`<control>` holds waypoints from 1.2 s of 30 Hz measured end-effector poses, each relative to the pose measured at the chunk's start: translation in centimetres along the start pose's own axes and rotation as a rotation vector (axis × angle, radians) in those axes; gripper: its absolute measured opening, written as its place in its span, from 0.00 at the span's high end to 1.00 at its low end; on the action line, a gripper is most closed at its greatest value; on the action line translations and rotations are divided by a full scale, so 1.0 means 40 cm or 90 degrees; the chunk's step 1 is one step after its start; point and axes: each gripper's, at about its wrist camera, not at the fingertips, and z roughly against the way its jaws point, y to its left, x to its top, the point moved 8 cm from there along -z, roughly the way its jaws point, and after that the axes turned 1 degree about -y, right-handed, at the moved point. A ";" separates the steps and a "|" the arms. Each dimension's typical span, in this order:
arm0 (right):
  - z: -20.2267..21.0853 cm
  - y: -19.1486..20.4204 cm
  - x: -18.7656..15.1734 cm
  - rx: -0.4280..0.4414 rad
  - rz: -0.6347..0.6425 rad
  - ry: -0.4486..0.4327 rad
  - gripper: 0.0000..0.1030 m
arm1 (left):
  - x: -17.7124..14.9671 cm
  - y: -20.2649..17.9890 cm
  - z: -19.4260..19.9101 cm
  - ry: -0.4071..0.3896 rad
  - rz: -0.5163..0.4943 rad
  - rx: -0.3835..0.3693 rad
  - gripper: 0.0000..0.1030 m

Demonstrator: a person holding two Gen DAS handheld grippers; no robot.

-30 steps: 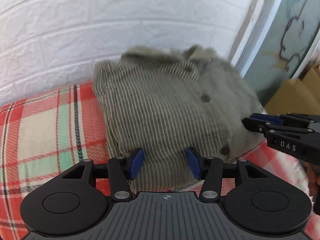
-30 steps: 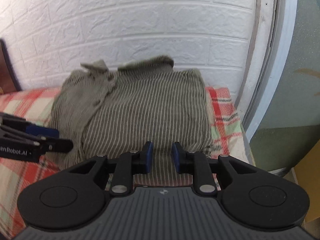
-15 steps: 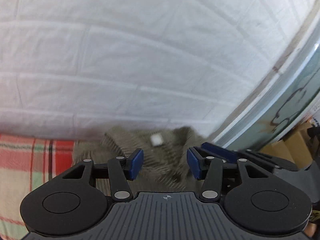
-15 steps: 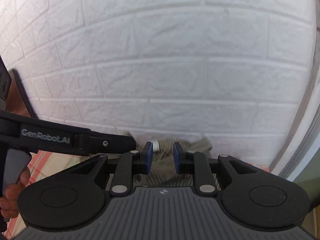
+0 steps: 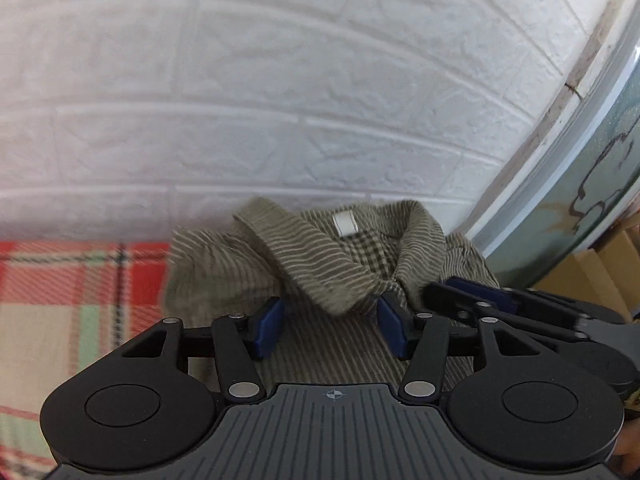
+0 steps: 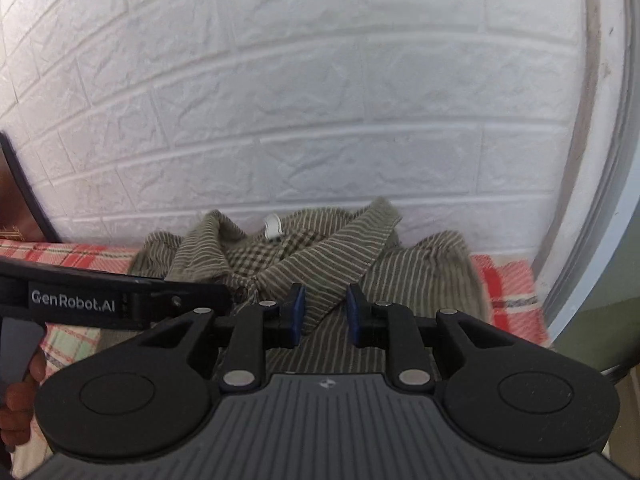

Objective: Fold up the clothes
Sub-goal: 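Lower the folded shirt onto the bed with both grippers, then open both grippers and release the folded shirt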

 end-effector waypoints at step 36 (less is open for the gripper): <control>0.308 0.112 -0.086 -0.080 -0.005 0.018 0.04 | -0.231 -0.079 0.312 0.176 -0.004 0.075 0.04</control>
